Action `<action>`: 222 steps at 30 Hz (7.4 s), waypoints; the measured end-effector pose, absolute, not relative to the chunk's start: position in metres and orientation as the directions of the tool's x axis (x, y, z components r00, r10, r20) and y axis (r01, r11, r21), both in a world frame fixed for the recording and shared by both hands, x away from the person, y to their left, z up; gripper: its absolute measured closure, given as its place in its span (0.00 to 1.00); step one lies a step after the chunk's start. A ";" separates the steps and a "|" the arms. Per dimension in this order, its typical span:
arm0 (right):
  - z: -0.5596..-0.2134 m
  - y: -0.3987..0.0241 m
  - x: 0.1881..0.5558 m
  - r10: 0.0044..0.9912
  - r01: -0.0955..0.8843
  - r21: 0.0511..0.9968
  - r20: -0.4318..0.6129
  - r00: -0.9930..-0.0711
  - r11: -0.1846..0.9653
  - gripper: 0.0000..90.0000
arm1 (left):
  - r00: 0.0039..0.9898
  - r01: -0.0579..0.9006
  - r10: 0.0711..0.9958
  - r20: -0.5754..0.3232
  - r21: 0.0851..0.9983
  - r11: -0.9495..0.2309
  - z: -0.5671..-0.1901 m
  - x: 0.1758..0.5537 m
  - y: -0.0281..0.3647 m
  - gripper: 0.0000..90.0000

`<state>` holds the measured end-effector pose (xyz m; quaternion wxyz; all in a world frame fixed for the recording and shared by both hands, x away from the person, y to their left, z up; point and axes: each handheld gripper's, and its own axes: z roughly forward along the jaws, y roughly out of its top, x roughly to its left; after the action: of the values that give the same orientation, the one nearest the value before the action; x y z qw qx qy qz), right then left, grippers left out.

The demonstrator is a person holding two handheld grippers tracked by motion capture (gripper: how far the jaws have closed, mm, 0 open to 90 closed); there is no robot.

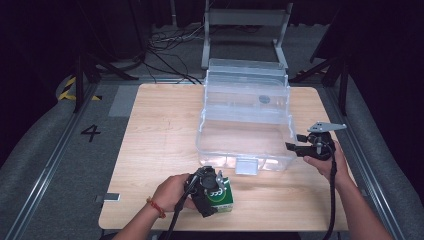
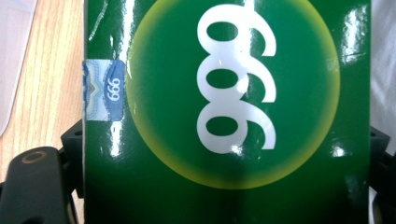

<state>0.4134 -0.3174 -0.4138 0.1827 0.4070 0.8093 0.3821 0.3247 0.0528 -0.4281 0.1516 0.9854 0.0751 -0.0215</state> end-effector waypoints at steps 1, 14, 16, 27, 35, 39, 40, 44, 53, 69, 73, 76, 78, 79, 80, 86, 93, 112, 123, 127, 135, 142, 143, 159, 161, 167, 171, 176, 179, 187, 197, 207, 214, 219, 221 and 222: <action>-0.414 -0.317 0.414 0.799 0.520 0.767 0.017 -0.601 0.375 0.50 | 0.988 0.153 0.140 -0.066 0.297 -0.942 -0.428 0.325 0.053 0.17; -0.415 -0.314 0.413 0.807 0.530 0.760 0.012 -0.590 0.376 0.55 | 0.990 0.142 0.129 -0.061 0.299 -0.944 -0.429 0.325 0.053 0.17; -0.415 -0.314 0.412 0.812 0.533 0.761 0.014 -0.584 0.370 0.55 | 0.990 0.142 0.130 -0.058 0.303 -0.943 -0.429 0.324 0.054 0.17; -0.414 -0.304 0.401 0.802 0.523 0.759 0.003 -0.597 0.387 0.56 | 0.990 0.139 0.129 -0.053 0.303 -0.943 -0.429 0.320 0.054 0.17; -0.413 -0.284 0.393 0.794 0.515 0.749 -0.024 -0.607 0.417 0.56 | 0.993 0.115 0.105 -0.051 0.283 -0.952 -0.427 0.312 0.054 0.18; -0.413 -0.280 0.392 0.786 0.510 0.748 -0.025 -0.618 0.424 0.56 | 0.994 0.107 0.092 -0.065 0.275 -0.955 -0.424 0.310 0.054 0.19; -0.413 -0.279 0.391 0.784 0.509 0.745 -0.030 -0.620 0.431 0.56 | 0.994 0.100 0.085 -0.068 0.271 -0.957 -0.421 0.310 0.054 0.19; -0.413 -0.278 0.391 0.785 0.511 0.745 -0.028 -0.619 0.429 0.56 | 0.994 0.096 0.079 -0.069 0.292 -0.951 -0.411 0.307 0.056 0.19; -0.413 -0.278 0.390 0.783 0.512 0.745 -0.023 -0.622 0.428 0.52 | 0.999 0.035 0.025 -0.035 0.321 -0.946 -0.372 0.297 0.059 0.19; -0.397 -0.284 0.379 0.768 0.442 0.798 -0.039 -0.639 0.409 0.40 | 0.997 -0.014 0.017 0.080 0.367 -0.930 -0.301 0.326 0.063 0.19; -0.391 -0.292 0.371 0.761 0.419 0.817 -0.037 -0.647 0.396 0.40 | 0.996 -0.018 0.015 0.087 0.372 -0.928 -0.294 0.337 0.063 0.19; -0.387 -0.301 0.364 0.760 0.401 0.831 -0.040 -0.649 0.386 0.40 | 0.995 -0.027 0.009 0.095 0.367 -0.930 -0.290 0.346 0.062 0.19; -0.386 -0.309 0.359 0.763 0.392 0.840 -0.040 -0.645 0.375 0.40 | 0.996 -0.019 0.016 0.091 0.372 -0.928 -0.289 0.355 0.062 0.19; -0.385 -0.315 0.355 0.765 0.387 0.845 -0.039 -0.643 0.369 0.40 | 0.996 -0.013 0.022 0.091 0.373 -0.928 -0.288 0.359 0.062 0.19; -0.385 -0.315 0.355 0.765 0.387 0.845 -0.039 -0.643 0.369 0.40 | 0.996 -0.013 0.022 0.091 0.373 -0.928 -0.288 0.359 0.062 0.19; -0.395 -0.342 0.345 0.778 0.403 0.823 -0.071 -0.624 0.399 0.39 | 0.995 -0.013 0.027 0.095 0.398 -0.917 -0.289 0.384 0.064 0.19; -0.412 -0.369 0.343 0.821 0.454 0.814 -0.049 -0.569 0.363 0.39 | 0.995 -0.011 0.026 0.093 0.375 -0.927 -0.293 0.408 0.057 0.19; -0.449 -0.382 0.341 0.846 0.548 0.755 -0.016 -0.534 0.360 0.39 | 0.997 -0.051 -0.032 0.069 0.300 -0.953 -0.338 0.454 0.054 0.18; -0.454 -0.376 0.341 0.837 0.557 0.734 -0.028 -0.546 0.388 0.39 | 0.998 -0.040 -0.028 0.049 0.273 -0.961 -0.360 0.449 0.063 0.18; -0.454 -0.374 0.341 0.833 0.558 0.728 -0.030 -0.553 0.397 0.39 | 0.999 -0.027 -0.015 0.046 0.276 -0.961 -0.361 0.449 0.066 0.17; -0.457 -0.372 0.341 0.825 0.563 0.717 -0.030 -0.564 0.411 0.39 | 0.998 0.015 0.030 0.048 0.275 -0.961 -0.368 0.450 0.067 0.15; -0.458 -0.370 0.341 0.819 0.563 0.712 -0.029 -0.574 0.420 0.39 | 0.996 0.056 0.070 0.045 0.271 -0.961 -0.368 0.452 0.070 0.14; -0.458 -0.371 0.341 0.818 0.563 0.712 -0.027 -0.574 0.419 0.39 | 0.996 0.051 0.068 0.053 0.271 -0.961 -0.367 0.452 0.071 0.13; -0.457 -0.370 0.341 0.813 0.557 0.721 -0.015 -0.582 0.412 0.39 | 0.986 0.119 0.158 0.058 0.423 -0.898 -0.346 0.435 0.090 0.17; -0.457 -0.370 0.341 0.814 0.558 0.722 -0.013 -0.581 0.409 0.39 | 0.984 0.119 0.163 0.067 0.429 -0.895 -0.345 0.433 0.091 0.17; -0.456 -0.370 0.341 0.813 0.559 0.723 -0.008 -0.582 0.407 0.39 | 0.977 0.138 0.199 0.081 0.472 -0.871 -0.337 0.413 0.098 0.18; -0.456 -0.370 0.341 0.813 0.558 0.725 -0.004 -0.583 0.404 0.39 | 0.980 0.127 0.187 0.072 0.495 -0.860 -0.338 0.397 0.101 0.18; -0.455 -0.369 0.342 0.811 0.556 0.727 -0.003 -0.585 0.403 0.39 | 0.981 0.106 0.173 0.088 0.502 -0.859 -0.343 0.382 0.102 0.22; -0.454 -0.368 0.343 0.810 0.554 0.728 -0.004 -0.586 0.404 0.39 | 0.986 0.090 0.149 0.070 0.525 -0.847 -0.349 0.374 0.103 0.24; -0.440 -0.362 0.348 0.799 0.521 0.747 -0.025 -0.601 0.414 0.40 | 0.981 0.099 0.171 0.092 0.518 -0.849 -0.369 0.365 0.102 0.34; -0.395 -0.347 0.366 0.780 0.398 0.819 -0.092 -0.619 0.413 0.46 | 0.977 0.148 0.207 0.047 0.547 -0.824 -0.389 0.370 0.105 0.50; -0.340 -0.309 0.409 0.660 0.249 0.856 -0.134 -0.739 0.453 0.47 | 0.980 0.155 0.196 0.023 0.522 -0.839 -0.401 0.373 0.103 0.65; -0.314 -0.274 0.445 0.608 0.211 0.844 -0.160 -0.777 0.493 0.49 | 0.974 0.188 0.227 0.006 0.544 -0.818 -0.403 0.378 0.110 0.73; -0.305 -0.254 0.468 0.589 0.199 0.823 -0.190 -0.786 0.532 0.51 | 0.973 0.192 0.229 -0.002 0.554 -0.810 -0.403 0.381 0.111 0.82; -0.304 -0.249 0.478 0.583 0.207 0.813 -0.190 -0.790 0.545 0.51 | 0.973 0.199 0.231 -0.010 0.545 -0.815 -0.405 0.384 0.110 0.82; -0.304 -0.247 0.484 0.586 0.213 0.806 -0.193 -0.787 0.552 0.51 | 0.974 0.196 0.227 -0.012 0.553 -0.810 -0.405 0.384 0.111 0.83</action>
<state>0.4836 -0.2466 -0.3043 0.2266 0.2345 0.8512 0.4113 0.3839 0.1106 -0.4053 0.2876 0.9509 0.1113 0.0274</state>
